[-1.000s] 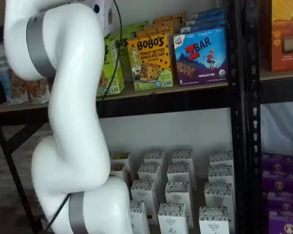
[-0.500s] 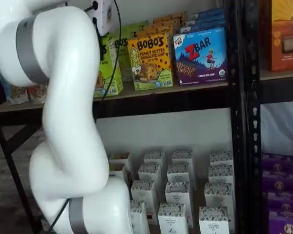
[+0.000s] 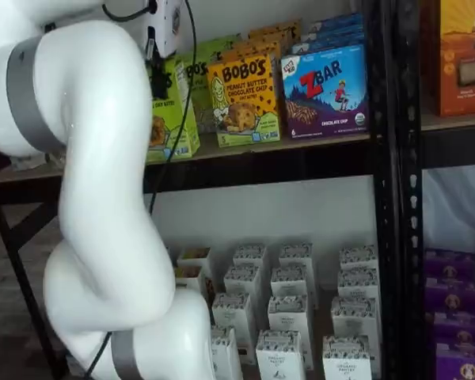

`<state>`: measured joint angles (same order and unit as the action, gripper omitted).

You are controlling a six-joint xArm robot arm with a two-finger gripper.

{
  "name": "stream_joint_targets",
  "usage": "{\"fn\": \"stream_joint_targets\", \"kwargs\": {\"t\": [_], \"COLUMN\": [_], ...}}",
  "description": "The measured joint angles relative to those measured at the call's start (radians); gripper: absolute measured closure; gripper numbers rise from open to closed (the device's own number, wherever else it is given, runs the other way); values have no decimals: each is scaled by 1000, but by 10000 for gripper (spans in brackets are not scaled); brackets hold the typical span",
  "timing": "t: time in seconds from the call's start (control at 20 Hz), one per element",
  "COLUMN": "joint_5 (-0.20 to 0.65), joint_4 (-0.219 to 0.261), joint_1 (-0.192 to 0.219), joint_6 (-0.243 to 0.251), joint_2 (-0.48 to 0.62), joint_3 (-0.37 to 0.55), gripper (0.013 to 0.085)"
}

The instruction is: Pick the green box on the top shelf, the fourth from the left

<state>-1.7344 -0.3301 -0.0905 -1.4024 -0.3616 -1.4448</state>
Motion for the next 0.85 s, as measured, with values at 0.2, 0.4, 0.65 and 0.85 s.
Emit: {"fn": "stream_joint_targets", "kwargs": {"t": [0.2, 0.4, 0.65, 0.85], "joint_5": [-3, -10, -7, -3], "joint_4": [6, 6, 16, 18], "joint_1": [9, 23, 33, 44], "joint_6": [-9, -22, -34, -46], "joint_2": [-40, -84, -130, -164], "joint_3": [38, 80, 128, 164], "gripper": [730, 730, 730, 730]}}
